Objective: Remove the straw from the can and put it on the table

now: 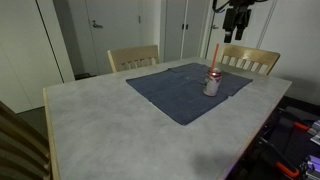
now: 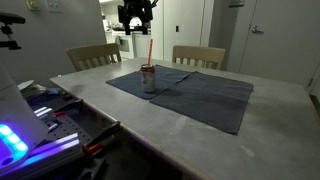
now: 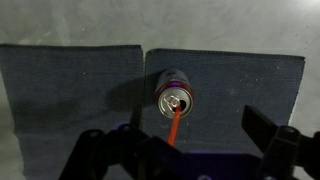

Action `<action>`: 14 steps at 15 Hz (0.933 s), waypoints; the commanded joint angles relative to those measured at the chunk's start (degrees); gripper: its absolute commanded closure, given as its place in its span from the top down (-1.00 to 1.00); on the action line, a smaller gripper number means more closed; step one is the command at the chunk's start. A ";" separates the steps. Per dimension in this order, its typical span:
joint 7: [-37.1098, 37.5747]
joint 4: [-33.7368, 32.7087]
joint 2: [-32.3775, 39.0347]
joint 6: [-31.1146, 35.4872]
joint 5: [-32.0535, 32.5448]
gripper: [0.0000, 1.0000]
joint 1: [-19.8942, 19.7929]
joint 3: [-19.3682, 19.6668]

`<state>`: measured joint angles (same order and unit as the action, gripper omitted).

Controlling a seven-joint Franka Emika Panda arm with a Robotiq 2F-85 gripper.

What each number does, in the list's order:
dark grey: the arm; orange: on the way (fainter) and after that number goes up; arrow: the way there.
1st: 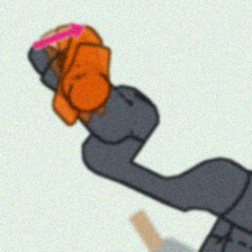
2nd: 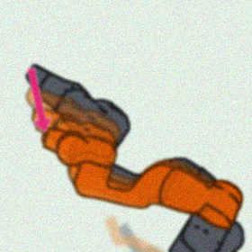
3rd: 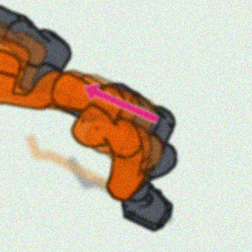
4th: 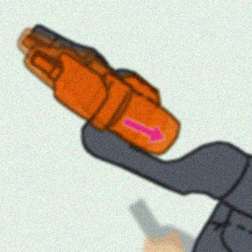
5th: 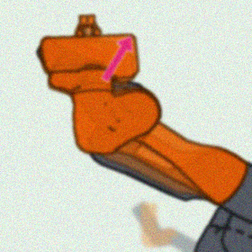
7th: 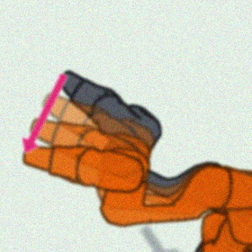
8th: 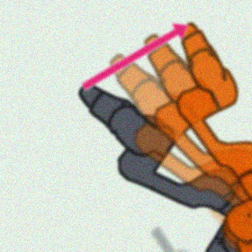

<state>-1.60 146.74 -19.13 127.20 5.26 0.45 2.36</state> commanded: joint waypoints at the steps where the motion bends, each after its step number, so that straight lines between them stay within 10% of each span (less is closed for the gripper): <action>1: 0.21 1.38 -1.30 0.39 -0.42 1.00 -0.46 -0.76; 14: -14.55 0.88 0.57 1.75 -3.98 1.00 0.80 2.70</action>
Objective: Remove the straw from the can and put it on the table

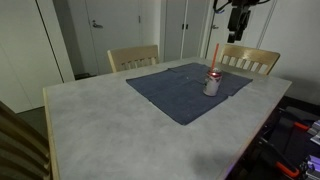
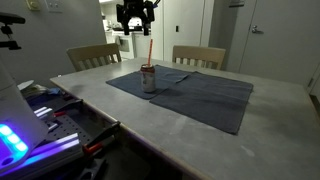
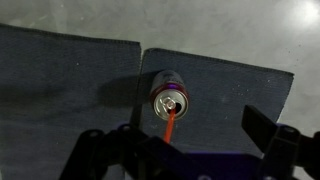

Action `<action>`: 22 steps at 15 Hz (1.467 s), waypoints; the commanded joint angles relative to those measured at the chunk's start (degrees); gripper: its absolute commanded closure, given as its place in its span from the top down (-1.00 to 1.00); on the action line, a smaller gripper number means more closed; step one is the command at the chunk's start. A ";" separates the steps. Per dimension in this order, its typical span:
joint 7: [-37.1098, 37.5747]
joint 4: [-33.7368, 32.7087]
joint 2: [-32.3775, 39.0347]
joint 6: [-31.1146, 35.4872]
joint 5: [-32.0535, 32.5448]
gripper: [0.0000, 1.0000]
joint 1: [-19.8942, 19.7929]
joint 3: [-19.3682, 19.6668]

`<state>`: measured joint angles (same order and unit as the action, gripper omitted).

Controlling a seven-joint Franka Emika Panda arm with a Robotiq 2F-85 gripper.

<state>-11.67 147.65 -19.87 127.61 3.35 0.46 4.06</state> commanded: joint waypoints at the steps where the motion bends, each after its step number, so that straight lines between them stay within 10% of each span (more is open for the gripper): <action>1: -5.63 -0.18 1.87 1.41 -2.50 1.00 1.03 0.97; 16: -12.36 -6.26 14.38 9.46 -3.44 1.00 2.40 -0.27; 22: -5.31 -11.73 14.58 -4.59 3.78 1.00 0.61 -0.99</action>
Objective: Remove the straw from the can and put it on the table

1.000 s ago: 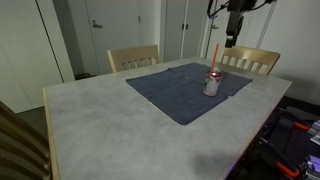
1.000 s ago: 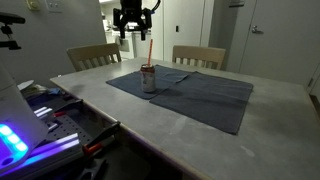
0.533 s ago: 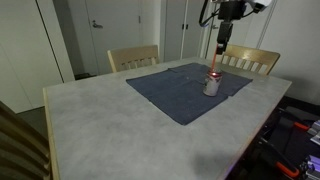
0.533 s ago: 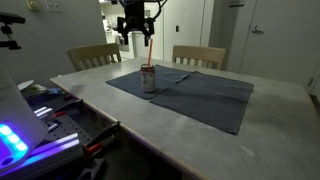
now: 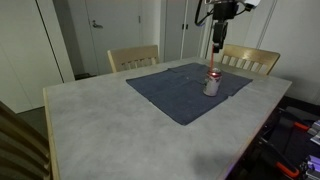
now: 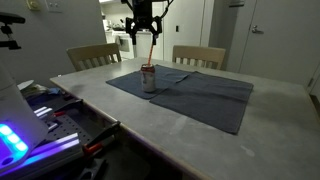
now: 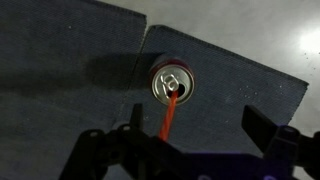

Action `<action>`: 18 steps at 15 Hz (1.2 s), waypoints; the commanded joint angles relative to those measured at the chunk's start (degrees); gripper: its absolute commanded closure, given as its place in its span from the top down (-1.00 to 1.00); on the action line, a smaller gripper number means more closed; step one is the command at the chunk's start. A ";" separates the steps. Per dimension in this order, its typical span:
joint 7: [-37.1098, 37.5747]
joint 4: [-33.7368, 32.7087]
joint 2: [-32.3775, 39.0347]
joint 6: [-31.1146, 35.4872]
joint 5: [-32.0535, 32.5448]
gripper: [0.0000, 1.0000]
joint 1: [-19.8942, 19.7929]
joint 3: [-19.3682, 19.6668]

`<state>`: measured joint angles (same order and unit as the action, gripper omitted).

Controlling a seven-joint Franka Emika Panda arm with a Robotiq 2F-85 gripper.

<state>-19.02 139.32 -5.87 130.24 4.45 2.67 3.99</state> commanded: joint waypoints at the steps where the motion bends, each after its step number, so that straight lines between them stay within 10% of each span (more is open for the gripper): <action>1: 2.63 -4.13 0.33 -9.96 3.65 1.00 -1.82 -0.90; 18: 2.41 -6.69 3.16 -18.50 4.83 1.00 -2.77 -0.64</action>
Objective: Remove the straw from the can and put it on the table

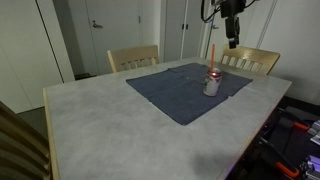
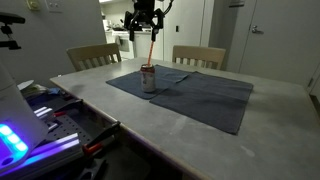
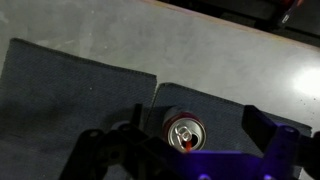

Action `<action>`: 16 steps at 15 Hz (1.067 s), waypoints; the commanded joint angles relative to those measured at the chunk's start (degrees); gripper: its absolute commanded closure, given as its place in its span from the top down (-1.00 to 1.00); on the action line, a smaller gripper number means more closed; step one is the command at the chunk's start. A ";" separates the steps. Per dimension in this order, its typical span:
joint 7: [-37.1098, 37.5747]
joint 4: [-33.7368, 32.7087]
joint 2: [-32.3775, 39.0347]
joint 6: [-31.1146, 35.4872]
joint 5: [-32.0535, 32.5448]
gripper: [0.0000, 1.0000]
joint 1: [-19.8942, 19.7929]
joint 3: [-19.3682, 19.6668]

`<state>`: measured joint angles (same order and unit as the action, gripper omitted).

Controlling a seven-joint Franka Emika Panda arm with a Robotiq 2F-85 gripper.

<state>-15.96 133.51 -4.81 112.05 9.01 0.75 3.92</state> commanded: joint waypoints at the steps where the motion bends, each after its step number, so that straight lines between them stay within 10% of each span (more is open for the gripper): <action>1: -0.56 -0.72 2.53 -0.08 0.38 1.00 -0.89 -0.56; 16: -4.44 0.89 6.15 15.43 -10.05 1.00 -1.06 -0.63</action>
<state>-18.18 134.27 -0.31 124.17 0.77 0.74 3.92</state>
